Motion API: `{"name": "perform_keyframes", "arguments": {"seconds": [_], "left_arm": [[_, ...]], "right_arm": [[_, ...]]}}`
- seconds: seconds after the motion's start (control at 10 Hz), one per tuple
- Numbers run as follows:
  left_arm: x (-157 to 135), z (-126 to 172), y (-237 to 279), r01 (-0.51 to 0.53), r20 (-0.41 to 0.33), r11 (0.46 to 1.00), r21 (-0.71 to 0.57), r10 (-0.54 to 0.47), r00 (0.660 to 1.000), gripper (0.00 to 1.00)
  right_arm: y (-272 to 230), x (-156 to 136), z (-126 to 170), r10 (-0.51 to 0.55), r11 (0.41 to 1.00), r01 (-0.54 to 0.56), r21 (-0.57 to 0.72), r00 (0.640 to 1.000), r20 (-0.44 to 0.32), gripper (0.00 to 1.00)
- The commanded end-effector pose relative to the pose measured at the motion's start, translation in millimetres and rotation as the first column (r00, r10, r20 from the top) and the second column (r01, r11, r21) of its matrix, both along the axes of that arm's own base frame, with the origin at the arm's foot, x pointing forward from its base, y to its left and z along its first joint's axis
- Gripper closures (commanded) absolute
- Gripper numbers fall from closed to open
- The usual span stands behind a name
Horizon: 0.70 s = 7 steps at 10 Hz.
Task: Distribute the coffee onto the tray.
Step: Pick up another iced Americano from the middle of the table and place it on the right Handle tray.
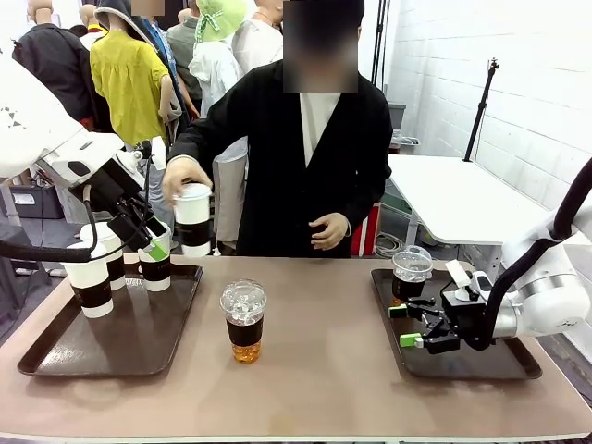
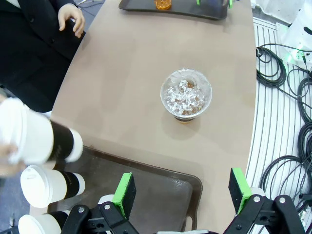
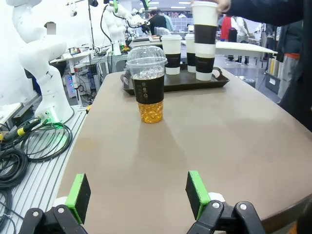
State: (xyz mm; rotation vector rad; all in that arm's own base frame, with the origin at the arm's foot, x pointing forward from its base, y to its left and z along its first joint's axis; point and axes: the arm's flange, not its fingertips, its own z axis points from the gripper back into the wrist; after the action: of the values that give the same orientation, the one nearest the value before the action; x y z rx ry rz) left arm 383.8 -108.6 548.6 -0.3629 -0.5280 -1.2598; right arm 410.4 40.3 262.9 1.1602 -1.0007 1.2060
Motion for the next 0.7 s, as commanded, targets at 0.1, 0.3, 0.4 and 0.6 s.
{"name": "perform_keyframes", "arguments": {"seconds": [0.1, 0.3, 0.4, 0.6], "left_arm": [[1.1, -0.6, 2.6, 0.021, 0.005, 1.000, -0.024, -0.020, 1.000, 0.00], [1.1, -0.6, 2.6, 0.021, 0.005, 1.000, -0.024, -0.020, 1.000, 0.00], [1.1, -0.6, 2.6, 0.021, 0.005, 1.000, -0.024, -0.020, 1.000, 0.00], [1.1, -0.6, 2.6, 0.021, 0.005, 1.000, -0.024, -0.020, 1.000, 0.00]], "right_arm": [[21.5, -22.7, 2.2, -0.053, 0.999, 0.053, -0.002, 0.999, 0.009, 0.00], [38.4, -35.3, 1.1, -0.088, 0.996, 0.088, 0.005, 0.996, 0.031, 0.00], [49.9, -37.1, -1.3, -0.092, 0.996, 0.092, 0.009, 0.995, 0.049, 0.00], [72.7, -38.0, -8.4, -0.086, 0.996, 0.086, 0.000, 0.994, 0.060, 0.00]]}}
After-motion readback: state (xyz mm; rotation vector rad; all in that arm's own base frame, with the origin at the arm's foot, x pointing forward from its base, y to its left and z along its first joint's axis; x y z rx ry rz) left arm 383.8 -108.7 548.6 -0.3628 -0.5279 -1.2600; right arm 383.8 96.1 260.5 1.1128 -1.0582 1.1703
